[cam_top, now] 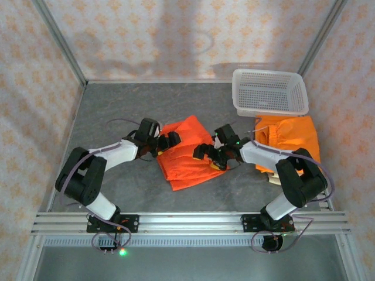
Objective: Fold and stack the shorts
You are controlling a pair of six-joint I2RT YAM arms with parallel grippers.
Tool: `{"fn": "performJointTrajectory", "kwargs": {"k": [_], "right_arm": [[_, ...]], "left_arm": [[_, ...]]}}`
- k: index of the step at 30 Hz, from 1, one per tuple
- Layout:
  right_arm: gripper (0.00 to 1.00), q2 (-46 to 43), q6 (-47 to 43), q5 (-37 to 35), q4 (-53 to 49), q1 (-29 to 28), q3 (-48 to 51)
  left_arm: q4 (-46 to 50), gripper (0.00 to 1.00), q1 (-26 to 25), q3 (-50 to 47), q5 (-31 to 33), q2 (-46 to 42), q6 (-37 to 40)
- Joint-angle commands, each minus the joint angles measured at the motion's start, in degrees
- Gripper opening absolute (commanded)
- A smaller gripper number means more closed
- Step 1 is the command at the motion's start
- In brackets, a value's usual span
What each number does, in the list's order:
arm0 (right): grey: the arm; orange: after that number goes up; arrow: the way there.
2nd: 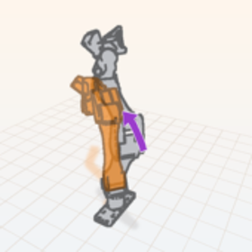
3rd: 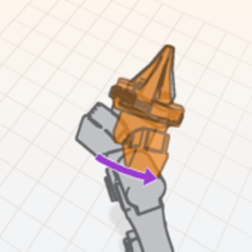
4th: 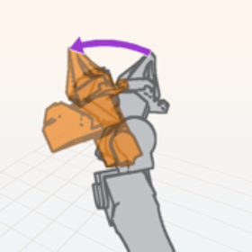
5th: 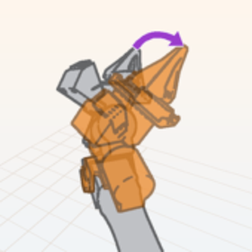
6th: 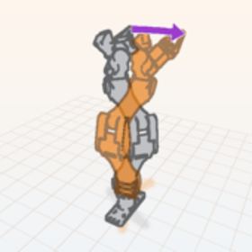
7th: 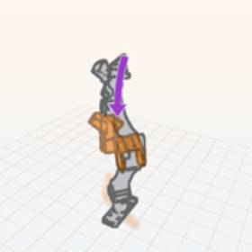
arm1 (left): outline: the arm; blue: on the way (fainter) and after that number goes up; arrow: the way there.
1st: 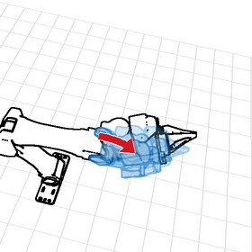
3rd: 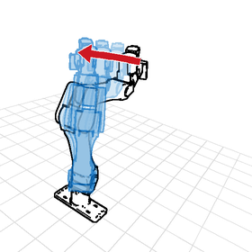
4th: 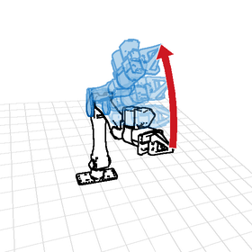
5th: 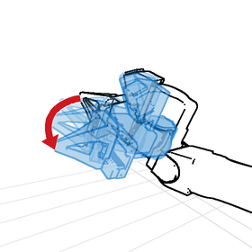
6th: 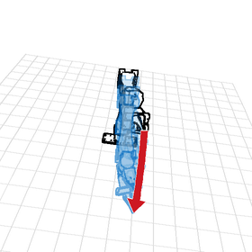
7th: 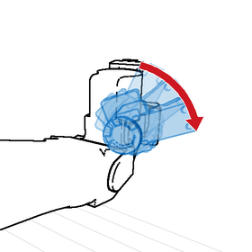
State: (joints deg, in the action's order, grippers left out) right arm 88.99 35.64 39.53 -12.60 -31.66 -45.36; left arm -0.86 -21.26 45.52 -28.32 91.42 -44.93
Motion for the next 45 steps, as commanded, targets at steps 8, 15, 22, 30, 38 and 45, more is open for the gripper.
{"fn": "performJointTrajectory", "kwargs": {"k": [8,15,22,30,38,45], "right_arm": [[0.99,-7.58,9.81,3.11,10.10,-3.93,10.55],[1.00,-17.75,2.01,-5.15,-5.37,-1.87,-2.49],[1.00,-3.41,-3.68,-1.72,-9.49,3.20,-20.64],[1.00,16.64,-4.16,4.27,-9.66,4.50,-37.52],[1.00,29.70,-5.18,4.11,-10.44,6.13,-45.60],[1.00,35.38,-5.44,4.30,-9.57,8.75,-47.40]], "left_arm": [[0.62,0.92,4.64,3.08,1.57,0.83,7.30],[4.49,0.97,4.00,1.22,-2.45,-13.07,8.07],[4.00,0.99,-3.88,-6.07,-2.96,-22.20,3.93],[-1.33,0.99,-9.47,-12.65,-0.16,-21.87,0.13],[-5.95,0.99,-13.34,-19.22,4.80,-17.69,-1.20],[-7.04,0.99,-13.73,-23.76,7.26,-16.22,-1.82]]}}
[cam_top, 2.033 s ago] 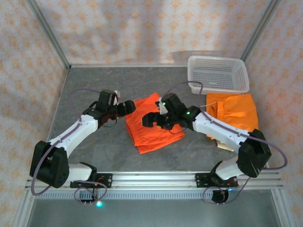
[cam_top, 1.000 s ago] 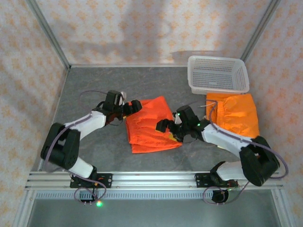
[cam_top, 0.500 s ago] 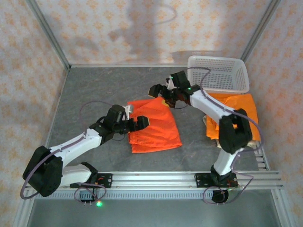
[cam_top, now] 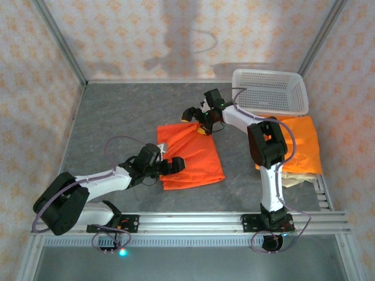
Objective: Fold and stack the shorts
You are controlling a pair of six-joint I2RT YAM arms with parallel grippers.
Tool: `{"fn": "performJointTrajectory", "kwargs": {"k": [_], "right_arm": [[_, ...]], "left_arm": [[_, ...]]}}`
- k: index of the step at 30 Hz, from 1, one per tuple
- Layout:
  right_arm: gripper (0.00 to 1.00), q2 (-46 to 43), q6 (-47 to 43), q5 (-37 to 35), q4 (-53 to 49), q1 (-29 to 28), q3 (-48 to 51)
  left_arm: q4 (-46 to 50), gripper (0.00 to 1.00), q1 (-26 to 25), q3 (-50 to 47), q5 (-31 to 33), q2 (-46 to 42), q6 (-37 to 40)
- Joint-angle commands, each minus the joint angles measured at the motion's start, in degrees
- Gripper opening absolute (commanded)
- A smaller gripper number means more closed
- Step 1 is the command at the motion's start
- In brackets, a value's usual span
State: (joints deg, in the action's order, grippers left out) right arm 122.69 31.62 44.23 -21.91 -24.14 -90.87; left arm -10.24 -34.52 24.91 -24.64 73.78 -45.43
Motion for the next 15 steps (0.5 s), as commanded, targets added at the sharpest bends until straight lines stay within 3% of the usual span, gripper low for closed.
{"fn": "performJointTrajectory", "kwargs": {"k": [1,8,15], "right_arm": [[0.99,2.33,-1.48,-0.38,-0.20,1.45,-2.02],[1.00,2.64,-2.23,-0.36,0.49,2.64,-1.71],[1.00,-9.22,-5.62,-2.82,0.00,2.73,1.98]], "left_arm": [[2.57,0.99,-0.46,-3.52,3.84,1.10,-1.31],[7.13,1.00,-0.46,-3.13,5.93,-2.88,-0.49],[14.50,1.00,-0.37,2.98,7.43,-7.97,1.59]]}}
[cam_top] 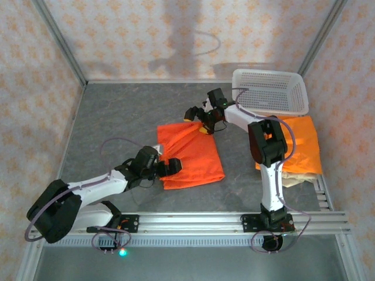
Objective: Fold and stack the shorts
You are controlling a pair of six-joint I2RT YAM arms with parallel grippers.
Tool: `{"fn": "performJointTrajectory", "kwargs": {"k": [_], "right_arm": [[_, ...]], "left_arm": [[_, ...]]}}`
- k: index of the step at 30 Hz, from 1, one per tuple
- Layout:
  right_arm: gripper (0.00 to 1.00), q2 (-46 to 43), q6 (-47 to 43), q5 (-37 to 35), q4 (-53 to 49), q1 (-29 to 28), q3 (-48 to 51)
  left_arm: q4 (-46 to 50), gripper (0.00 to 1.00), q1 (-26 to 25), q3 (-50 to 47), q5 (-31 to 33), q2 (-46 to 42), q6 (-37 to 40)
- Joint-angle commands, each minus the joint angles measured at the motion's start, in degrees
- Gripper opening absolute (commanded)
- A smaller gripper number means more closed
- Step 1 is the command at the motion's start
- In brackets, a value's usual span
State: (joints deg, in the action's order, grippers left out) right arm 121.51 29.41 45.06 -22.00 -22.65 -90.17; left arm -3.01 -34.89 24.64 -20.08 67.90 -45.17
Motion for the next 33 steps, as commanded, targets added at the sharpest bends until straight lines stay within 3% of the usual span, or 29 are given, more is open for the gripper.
{"fn": "performJointTrajectory", "kwargs": {"k": [1,7,13,23,33], "right_arm": [[0.99,-10.37,-4.47,-4.22,-0.57,1.22,2.20],[0.99,-21.14,-14.50,-13.17,-10.82,1.17,7.07],[1.00,-26.32,-21.67,-20.39,-16.60,1.51,13.16],[1.00,-25.59,-25.01,-14.22,-16.94,3.11,19.69],[0.92,-21.19,-25.48,-5.67,-13.59,5.18,23.41]], "left_arm": [[8.36,1.00,-0.04,4.74,2.98,-2.85,1.68],[12.93,1.00,0.09,13.15,2.18,-4.51,3.22],[11.78,1.00,0.32,18.80,0.20,1.25,4.21],[2.71,1.00,3.83,16.27,-2.05,14.81,4.04],[0.63,1.00,7.17,12.00,-3.39,19.63,5.79]]}}
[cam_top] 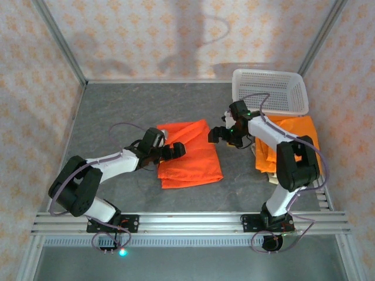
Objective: Fold and stack the shorts
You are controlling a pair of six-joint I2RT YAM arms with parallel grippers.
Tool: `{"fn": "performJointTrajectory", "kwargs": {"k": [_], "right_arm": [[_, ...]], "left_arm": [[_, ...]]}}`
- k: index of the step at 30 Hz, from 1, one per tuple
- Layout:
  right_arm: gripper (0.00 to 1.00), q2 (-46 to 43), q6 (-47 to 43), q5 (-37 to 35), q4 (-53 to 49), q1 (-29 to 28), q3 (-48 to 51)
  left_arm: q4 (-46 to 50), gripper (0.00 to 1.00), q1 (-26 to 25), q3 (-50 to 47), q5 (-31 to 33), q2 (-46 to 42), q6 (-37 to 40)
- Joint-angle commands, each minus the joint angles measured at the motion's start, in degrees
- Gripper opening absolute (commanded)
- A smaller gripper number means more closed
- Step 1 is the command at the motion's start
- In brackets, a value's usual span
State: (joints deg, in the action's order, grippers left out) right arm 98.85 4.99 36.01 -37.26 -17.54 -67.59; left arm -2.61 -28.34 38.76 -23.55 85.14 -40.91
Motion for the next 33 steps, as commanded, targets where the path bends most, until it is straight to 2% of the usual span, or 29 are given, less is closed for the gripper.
{"fn": "performJointTrajectory", "kwargs": {"k": [1,19,33], "right_arm": [[0.90,2.08,-0.92,4.58,2.15,0.06,0.97],[0.71,8.00,4.55,15.66,11.87,0.02,3.93],[0.64,9.96,6.95,18.56,16.25,-0.43,5.44]], "left_arm": [[0.16,1.00,0.57,-2.25,0.17,2.52,1.62],[-1.52,1.00,0.64,-4.38,0.43,2.63,1.09],[-2.05,1.00,0.58,-4.83,0.36,2.48,0.83]]}}
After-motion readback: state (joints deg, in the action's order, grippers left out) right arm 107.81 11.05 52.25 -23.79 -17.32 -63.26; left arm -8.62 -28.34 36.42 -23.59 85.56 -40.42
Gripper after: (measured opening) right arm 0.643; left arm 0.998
